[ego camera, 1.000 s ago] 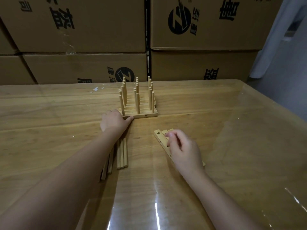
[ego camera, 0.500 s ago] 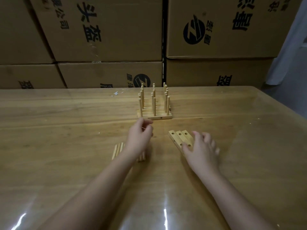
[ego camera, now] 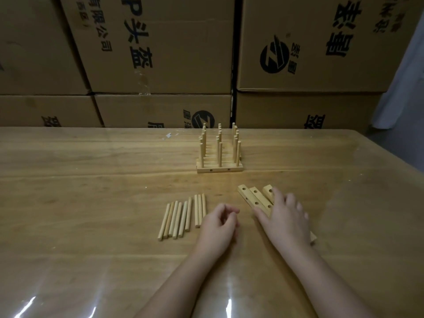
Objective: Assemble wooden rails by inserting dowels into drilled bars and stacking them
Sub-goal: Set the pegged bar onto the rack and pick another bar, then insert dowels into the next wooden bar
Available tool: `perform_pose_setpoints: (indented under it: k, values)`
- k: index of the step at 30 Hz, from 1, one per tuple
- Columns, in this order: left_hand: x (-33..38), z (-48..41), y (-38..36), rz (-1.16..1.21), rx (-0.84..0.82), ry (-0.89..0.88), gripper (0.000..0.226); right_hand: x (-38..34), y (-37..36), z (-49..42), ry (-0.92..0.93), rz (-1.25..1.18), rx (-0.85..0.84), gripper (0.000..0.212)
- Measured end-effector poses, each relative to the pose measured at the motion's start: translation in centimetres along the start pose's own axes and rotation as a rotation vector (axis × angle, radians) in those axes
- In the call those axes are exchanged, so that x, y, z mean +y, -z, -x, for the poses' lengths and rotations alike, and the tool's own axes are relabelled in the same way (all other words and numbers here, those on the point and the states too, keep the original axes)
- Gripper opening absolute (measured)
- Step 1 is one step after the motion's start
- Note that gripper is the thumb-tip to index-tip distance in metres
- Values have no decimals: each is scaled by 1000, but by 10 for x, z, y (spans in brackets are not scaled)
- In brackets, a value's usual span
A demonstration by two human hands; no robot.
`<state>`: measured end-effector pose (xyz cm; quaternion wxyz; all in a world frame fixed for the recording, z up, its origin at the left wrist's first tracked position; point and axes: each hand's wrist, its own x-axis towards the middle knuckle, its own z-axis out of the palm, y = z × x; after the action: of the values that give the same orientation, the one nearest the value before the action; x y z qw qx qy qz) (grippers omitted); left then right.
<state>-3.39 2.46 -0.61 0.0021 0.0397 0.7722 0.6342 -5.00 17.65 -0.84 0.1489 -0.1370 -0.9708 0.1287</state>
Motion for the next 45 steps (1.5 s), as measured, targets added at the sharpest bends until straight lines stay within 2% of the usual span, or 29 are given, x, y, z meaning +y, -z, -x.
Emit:
perform_pose_setpoints:
  k: [3,5,9,11,13,17,20,22,27,31,33,37,39,42,45]
  values:
    - [-8,-2,0,-141,-85,-89,13,0,-1,-3,-17,-31,44,56]
    - [-10,-2,0,-156,-117,-118,12,1,1,-4,40,-135,128,48]
    - [-9,-2,2,-100,-141,-98,9,-4,12,0,203,-676,399,37]
    - [-8,-1,2,-57,-156,-78,11,-8,16,3,158,-928,437,34]
    - [-7,-1,2,-43,-184,-81,16,-13,18,4,27,-1236,342,33]
    - [-3,-1,2,24,-236,-90,22,-22,16,1,-254,-1836,19,17]
    - [-3,-1,3,56,-242,-119,21,-27,8,7,-300,-2015,-192,19]
    - [-4,-1,4,73,-237,-126,18,-30,2,12,-246,-1981,-283,25]
    - [-6,-2,4,24,-274,-169,19,-36,-3,22,13,-1604,-375,34]
    - [-3,-4,11,360,-256,-23,39,-40,-6,26,-14,-1582,-381,34]
    - [-3,-6,14,463,-226,78,47,-40,-7,26,97,-1366,-306,26]
    - [-2,-13,23,821,-295,177,55,-38,-11,26,244,-1090,-249,34]
    - [0,-16,28,982,-367,177,53,-39,-13,26,319,-939,-282,30]
    - [1,-14,30,1088,-435,178,54,-42,-18,30,617,-642,-343,45]
    - [0,-14,30,1188,-497,176,55,-41,-22,30,666,-478,-378,46]
